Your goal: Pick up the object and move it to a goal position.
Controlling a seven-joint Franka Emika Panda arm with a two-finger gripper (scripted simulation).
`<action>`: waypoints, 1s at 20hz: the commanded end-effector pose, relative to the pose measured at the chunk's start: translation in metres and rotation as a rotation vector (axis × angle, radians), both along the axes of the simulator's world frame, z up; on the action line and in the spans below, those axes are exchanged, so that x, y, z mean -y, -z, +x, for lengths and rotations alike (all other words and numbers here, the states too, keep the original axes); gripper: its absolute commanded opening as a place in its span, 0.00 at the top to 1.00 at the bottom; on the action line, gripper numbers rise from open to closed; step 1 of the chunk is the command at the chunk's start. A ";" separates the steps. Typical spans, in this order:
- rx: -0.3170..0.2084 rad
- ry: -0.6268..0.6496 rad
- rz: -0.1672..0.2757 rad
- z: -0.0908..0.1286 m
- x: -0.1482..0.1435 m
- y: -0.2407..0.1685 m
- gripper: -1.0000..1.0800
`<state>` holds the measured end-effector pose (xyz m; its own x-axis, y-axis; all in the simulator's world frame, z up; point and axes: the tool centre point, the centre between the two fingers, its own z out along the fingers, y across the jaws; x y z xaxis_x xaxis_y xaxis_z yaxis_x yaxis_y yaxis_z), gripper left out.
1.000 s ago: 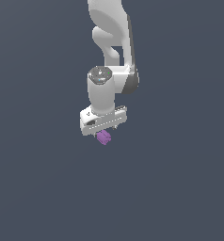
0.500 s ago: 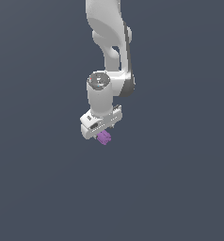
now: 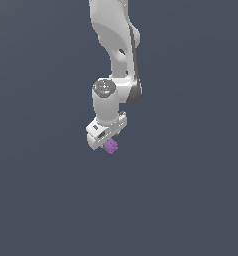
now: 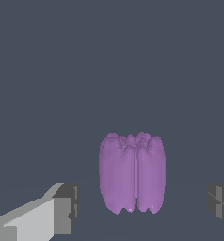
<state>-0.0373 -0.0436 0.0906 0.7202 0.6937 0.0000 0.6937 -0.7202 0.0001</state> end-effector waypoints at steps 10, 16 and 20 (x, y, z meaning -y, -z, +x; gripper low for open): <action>0.000 -0.009 0.000 -0.001 0.000 0.017 0.04; 0.000 -0.012 0.000 -0.002 0.000 0.044 0.04; 0.000 -0.012 0.000 -0.001 0.000 0.051 0.04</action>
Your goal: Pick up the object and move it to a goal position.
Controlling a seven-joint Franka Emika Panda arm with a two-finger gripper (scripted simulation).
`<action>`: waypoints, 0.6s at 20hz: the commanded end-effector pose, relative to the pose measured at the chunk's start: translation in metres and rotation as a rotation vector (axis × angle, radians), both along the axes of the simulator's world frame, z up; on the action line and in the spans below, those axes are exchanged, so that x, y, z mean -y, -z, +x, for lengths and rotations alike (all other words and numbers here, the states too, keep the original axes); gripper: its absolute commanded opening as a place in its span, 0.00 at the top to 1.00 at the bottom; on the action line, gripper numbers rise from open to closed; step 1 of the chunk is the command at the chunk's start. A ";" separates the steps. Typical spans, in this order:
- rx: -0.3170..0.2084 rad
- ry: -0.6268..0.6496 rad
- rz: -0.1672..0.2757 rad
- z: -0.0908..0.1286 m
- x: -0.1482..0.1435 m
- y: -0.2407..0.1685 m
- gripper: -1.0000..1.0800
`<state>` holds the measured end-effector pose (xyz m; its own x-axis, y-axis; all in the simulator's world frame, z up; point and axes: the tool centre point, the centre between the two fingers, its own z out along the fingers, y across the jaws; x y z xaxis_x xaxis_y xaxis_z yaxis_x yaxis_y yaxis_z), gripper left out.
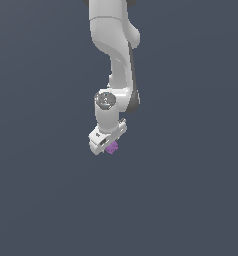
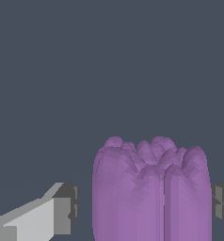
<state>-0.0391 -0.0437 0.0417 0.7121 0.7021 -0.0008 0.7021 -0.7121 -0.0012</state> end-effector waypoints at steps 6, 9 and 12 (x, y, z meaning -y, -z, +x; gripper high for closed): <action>0.001 0.000 0.000 0.001 0.000 0.002 1.00; 0.001 0.000 0.000 0.001 0.000 0.002 1.00; 0.003 0.000 -0.001 0.001 0.000 0.001 1.00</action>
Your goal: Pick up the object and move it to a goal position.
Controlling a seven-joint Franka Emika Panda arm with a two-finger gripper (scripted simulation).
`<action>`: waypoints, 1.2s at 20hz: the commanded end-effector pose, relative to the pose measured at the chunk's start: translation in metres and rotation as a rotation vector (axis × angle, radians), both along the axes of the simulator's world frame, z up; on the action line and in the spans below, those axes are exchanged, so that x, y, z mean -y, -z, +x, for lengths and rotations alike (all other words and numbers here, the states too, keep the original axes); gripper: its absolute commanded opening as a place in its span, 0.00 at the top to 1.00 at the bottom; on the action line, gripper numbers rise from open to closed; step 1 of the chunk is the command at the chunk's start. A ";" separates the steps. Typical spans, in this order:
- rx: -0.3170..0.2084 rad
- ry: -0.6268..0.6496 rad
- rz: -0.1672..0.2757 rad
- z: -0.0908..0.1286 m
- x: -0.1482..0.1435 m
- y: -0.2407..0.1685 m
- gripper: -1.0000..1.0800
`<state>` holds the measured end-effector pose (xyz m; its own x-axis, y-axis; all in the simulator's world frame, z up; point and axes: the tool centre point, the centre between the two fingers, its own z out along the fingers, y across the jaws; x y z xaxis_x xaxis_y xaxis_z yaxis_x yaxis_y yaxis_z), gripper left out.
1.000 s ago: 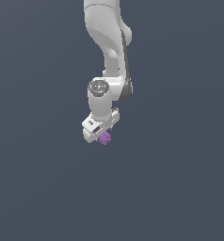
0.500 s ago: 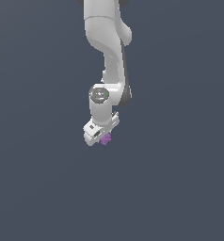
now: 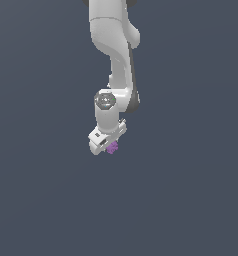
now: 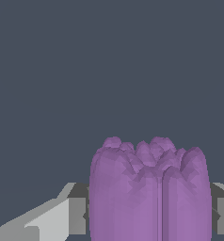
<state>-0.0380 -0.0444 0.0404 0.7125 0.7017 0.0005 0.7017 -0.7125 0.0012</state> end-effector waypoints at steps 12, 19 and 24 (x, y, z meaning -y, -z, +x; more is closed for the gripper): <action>0.000 -0.001 -0.001 -0.008 -0.019 -0.032 1.00; 0.000 -0.001 -0.002 -0.021 -0.049 -0.081 1.00; -0.001 -0.002 -0.003 -0.033 -0.078 -0.130 1.00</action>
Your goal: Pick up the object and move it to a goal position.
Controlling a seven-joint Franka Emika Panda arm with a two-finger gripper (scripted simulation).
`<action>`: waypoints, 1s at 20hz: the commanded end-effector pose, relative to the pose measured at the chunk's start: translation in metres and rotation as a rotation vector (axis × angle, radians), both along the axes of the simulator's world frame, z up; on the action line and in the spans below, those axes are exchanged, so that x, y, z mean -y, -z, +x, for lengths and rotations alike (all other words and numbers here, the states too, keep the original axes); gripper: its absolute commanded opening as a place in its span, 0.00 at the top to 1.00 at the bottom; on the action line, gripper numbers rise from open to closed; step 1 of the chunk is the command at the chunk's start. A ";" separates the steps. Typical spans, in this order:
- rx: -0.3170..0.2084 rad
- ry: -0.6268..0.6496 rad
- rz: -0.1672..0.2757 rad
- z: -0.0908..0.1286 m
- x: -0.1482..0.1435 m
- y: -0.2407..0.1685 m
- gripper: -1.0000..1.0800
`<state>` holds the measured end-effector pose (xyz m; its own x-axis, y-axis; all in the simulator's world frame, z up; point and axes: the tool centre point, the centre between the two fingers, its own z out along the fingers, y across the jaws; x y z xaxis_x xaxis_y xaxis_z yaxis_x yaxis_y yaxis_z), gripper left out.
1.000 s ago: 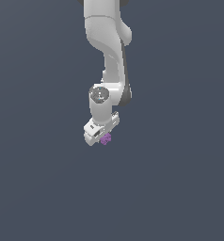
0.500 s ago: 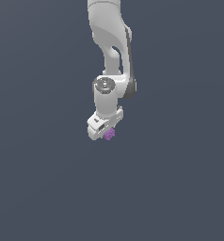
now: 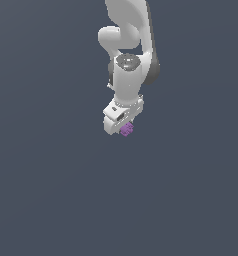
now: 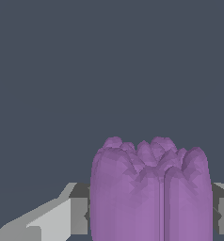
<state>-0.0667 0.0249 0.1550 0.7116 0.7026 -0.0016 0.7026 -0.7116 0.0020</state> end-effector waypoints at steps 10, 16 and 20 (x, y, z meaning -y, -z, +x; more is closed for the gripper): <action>0.000 -0.002 -0.001 -0.029 -0.073 -0.122 1.00; 0.000 -0.002 0.000 -0.043 -0.110 -0.183 1.00; 0.000 -0.002 0.000 -0.051 -0.133 -0.223 1.00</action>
<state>-0.1141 0.1495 0.3630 0.7098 0.7044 -0.0012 0.7044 -0.7098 0.0023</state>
